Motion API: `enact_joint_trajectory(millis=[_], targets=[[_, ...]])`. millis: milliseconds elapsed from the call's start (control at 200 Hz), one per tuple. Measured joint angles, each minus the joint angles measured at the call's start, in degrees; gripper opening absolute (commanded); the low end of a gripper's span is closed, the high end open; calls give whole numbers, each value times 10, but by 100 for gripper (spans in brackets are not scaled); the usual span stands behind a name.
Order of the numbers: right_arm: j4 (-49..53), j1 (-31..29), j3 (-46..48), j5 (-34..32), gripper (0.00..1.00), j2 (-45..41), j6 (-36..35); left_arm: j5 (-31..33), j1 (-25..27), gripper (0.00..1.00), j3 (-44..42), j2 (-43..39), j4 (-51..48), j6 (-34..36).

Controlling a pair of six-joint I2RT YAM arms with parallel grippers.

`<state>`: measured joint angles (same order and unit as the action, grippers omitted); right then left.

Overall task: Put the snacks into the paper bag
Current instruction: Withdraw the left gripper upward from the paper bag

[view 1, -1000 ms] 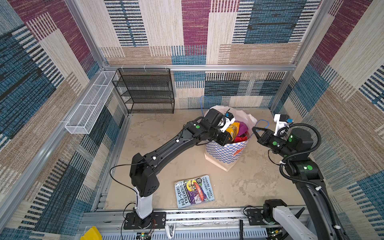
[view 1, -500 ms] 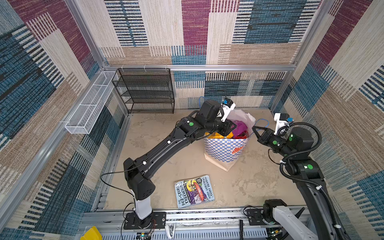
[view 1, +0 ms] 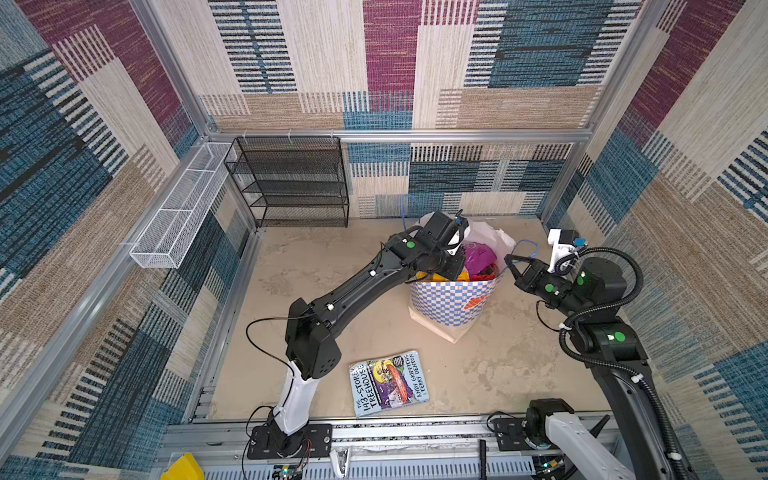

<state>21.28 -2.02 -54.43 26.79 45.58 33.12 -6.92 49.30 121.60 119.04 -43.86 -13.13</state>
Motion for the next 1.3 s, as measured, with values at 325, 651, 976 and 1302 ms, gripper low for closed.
enact_joint_trajectory(millis=[325,651,976,1302], targets=[[-13,0,8,-5,4,-1,0,-24,2,38,123,16,-71,-2],[-21,0,16,-19,4,-9,0,20,-43,100,43,-130,-5,11],[-25,0,19,-19,4,-4,-3,-5,-165,99,-15,-149,42,-3],[-34,0,20,-23,4,5,-5,-39,-203,77,139,-24,3,-2]])
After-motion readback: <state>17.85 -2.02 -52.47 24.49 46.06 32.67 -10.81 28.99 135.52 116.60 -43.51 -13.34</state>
